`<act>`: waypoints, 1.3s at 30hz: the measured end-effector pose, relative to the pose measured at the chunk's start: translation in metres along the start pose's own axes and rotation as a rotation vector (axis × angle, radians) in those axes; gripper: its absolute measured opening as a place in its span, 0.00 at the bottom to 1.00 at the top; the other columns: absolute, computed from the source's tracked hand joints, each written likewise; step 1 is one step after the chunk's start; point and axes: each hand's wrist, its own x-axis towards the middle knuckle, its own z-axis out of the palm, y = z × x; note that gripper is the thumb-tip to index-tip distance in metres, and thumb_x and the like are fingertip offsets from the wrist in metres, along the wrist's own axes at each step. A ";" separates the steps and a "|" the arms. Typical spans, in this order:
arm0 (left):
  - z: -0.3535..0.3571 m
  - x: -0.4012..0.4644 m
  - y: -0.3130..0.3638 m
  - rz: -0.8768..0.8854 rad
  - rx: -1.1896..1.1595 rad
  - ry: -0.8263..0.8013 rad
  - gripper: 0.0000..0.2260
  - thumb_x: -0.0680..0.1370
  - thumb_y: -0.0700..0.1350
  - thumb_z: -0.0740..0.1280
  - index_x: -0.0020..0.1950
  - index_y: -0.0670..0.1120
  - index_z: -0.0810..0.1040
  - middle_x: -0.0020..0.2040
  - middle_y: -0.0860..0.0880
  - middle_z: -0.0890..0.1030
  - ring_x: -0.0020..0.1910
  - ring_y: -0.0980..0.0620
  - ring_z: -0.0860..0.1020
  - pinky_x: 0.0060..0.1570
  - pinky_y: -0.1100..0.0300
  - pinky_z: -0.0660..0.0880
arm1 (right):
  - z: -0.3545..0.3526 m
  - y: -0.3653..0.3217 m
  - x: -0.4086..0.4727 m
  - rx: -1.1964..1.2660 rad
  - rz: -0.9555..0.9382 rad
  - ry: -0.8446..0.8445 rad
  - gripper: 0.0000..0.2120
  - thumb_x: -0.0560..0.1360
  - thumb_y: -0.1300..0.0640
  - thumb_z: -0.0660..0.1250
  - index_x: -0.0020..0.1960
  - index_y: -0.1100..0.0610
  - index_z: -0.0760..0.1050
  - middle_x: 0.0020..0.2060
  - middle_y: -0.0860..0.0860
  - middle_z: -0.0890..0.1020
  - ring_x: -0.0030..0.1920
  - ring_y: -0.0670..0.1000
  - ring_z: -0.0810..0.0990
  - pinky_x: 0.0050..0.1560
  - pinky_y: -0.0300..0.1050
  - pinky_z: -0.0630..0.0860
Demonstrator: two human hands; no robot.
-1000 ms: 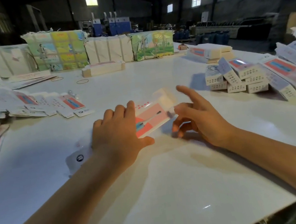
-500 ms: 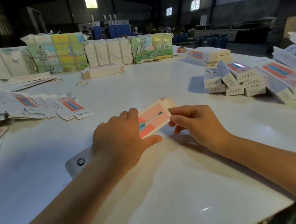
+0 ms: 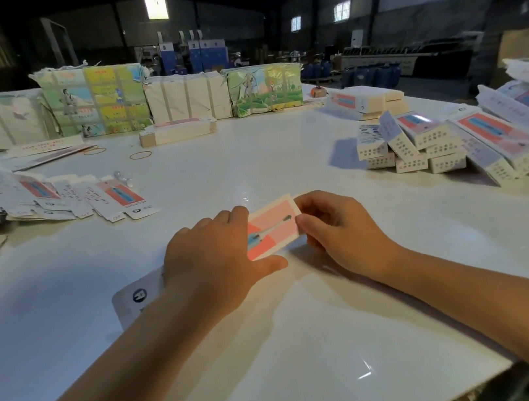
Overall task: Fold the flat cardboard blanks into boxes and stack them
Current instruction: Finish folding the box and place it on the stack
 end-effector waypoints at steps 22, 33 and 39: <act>0.002 -0.004 0.003 0.042 0.072 0.070 0.30 0.69 0.73 0.55 0.62 0.54 0.64 0.55 0.55 0.75 0.49 0.54 0.75 0.37 0.63 0.63 | -0.005 0.000 0.000 -0.273 -0.121 0.003 0.07 0.73 0.56 0.70 0.49 0.54 0.74 0.45 0.50 0.79 0.39 0.42 0.75 0.42 0.38 0.70; -0.002 -0.008 0.014 0.050 -0.013 0.163 0.34 0.66 0.75 0.51 0.61 0.53 0.66 0.53 0.55 0.77 0.45 0.55 0.74 0.32 0.65 0.60 | -0.007 -0.007 0.005 0.385 0.244 -0.160 0.07 0.78 0.59 0.62 0.45 0.60 0.77 0.36 0.55 0.83 0.35 0.51 0.82 0.37 0.45 0.79; -0.012 -0.010 0.028 0.084 0.007 0.213 0.38 0.67 0.70 0.46 0.48 0.40 0.79 0.37 0.44 0.80 0.32 0.44 0.78 0.32 0.60 0.64 | 0.009 -0.006 -0.007 -0.209 -0.112 -0.038 0.10 0.81 0.50 0.54 0.50 0.54 0.71 0.35 0.47 0.77 0.37 0.45 0.78 0.39 0.42 0.75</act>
